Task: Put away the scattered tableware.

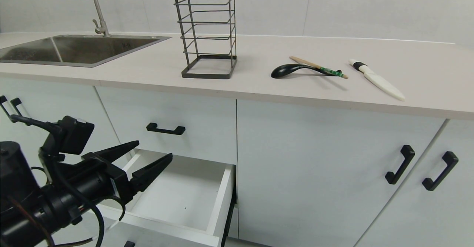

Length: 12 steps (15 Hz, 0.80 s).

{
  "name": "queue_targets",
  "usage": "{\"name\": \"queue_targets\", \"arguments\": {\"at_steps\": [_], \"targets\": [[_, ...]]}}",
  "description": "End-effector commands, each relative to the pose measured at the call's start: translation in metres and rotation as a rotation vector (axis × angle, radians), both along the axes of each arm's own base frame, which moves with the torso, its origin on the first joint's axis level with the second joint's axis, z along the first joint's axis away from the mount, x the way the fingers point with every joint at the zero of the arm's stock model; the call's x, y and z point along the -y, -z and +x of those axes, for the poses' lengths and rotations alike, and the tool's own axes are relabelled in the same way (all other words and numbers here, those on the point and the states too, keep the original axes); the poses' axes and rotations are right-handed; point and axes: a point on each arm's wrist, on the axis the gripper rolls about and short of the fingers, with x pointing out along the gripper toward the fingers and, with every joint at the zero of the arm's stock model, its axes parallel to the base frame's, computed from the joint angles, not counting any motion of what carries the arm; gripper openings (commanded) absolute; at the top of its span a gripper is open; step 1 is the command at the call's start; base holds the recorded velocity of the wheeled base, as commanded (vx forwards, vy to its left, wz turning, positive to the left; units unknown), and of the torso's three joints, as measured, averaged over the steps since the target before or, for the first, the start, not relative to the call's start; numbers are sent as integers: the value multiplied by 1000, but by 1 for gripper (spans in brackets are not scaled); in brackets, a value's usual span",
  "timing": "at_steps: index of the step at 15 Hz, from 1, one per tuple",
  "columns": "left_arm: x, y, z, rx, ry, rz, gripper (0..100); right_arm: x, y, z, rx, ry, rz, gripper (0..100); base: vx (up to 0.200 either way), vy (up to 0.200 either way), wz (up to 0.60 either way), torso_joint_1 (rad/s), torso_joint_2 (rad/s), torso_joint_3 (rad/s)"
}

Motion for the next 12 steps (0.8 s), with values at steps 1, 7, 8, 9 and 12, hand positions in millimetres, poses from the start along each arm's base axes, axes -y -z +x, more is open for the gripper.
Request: {"name": "queue_targets", "arguments": {"at_steps": [1,7,8,9,12], "targets": [[-2,1,-1,7,-6,0,100,0,0,0,-1,0,0,0,0,0,0,0,0,0],[-27,-3,-16,133,-109,53,100,0,0,0,-1,0,0,0,0,0,0,0,0,0],[-31,-3,-25,153,-115,58,100,0,0,0,-1,0,0,0,0,0,0,0,0,0],[-35,0,-35,161,-124,58,100,0,0,0,-1,0,0,0,0,0,0,0,0,0],[-51,3,-64,211,-211,63,100,0,0,0,-1,0,0,0,0,0,0,0,0,0]]}}
